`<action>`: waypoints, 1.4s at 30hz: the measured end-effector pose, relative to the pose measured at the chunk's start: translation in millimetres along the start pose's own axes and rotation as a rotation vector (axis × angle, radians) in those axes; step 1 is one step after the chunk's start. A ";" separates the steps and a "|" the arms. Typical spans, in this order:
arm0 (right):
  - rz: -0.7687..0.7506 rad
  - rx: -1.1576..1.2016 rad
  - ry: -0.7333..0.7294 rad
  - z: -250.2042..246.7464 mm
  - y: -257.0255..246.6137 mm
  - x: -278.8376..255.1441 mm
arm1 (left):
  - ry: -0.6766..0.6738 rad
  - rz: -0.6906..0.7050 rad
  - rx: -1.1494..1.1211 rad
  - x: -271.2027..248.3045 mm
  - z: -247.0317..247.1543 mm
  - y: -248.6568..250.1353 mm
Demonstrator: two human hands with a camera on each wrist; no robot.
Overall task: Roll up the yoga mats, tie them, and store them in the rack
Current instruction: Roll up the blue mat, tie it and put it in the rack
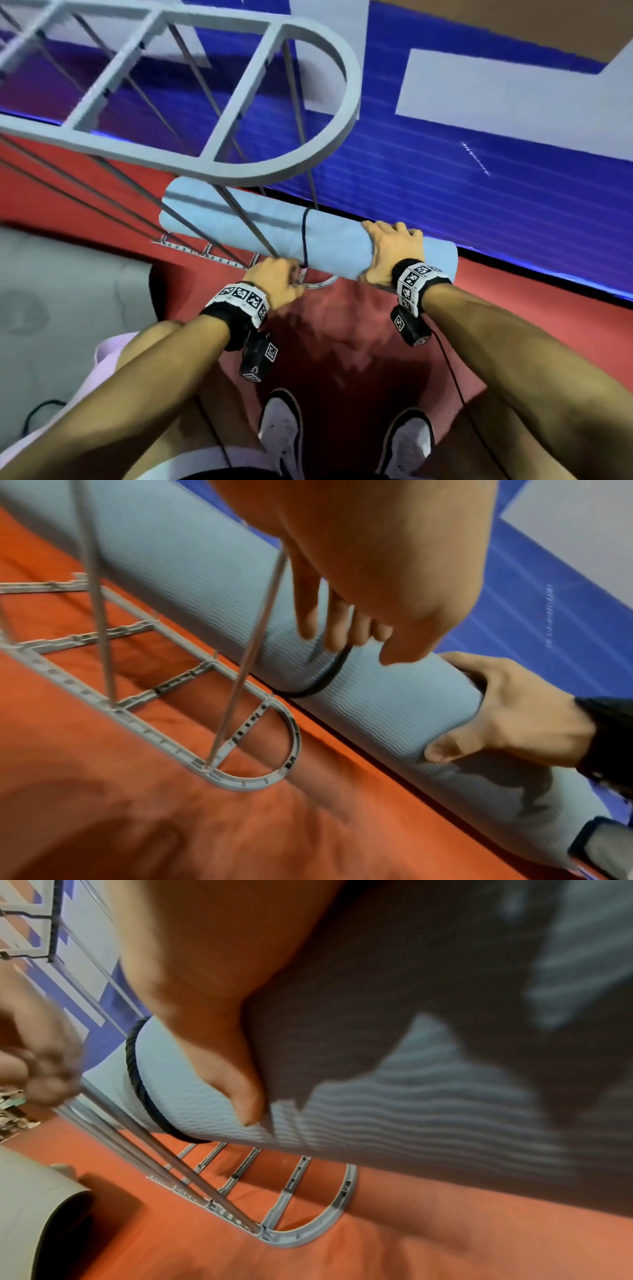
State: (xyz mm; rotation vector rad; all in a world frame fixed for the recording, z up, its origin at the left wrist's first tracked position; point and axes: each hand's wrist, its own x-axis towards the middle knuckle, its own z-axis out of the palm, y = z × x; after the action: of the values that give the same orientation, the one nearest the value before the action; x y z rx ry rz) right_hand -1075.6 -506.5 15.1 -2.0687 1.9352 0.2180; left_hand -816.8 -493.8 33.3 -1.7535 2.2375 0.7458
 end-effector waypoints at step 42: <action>-0.024 1.526 -0.018 -62.1 -109.8 65.9 | 0.686 -0.609 -0.769 -1.1 -5.4 -64.0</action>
State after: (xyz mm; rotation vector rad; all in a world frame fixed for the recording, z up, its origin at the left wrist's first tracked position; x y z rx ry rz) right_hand -967.0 -583.4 65.6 -0.9774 1.2232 -0.9373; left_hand -754.9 -506.3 21.6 -3.2567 1.5654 1.0329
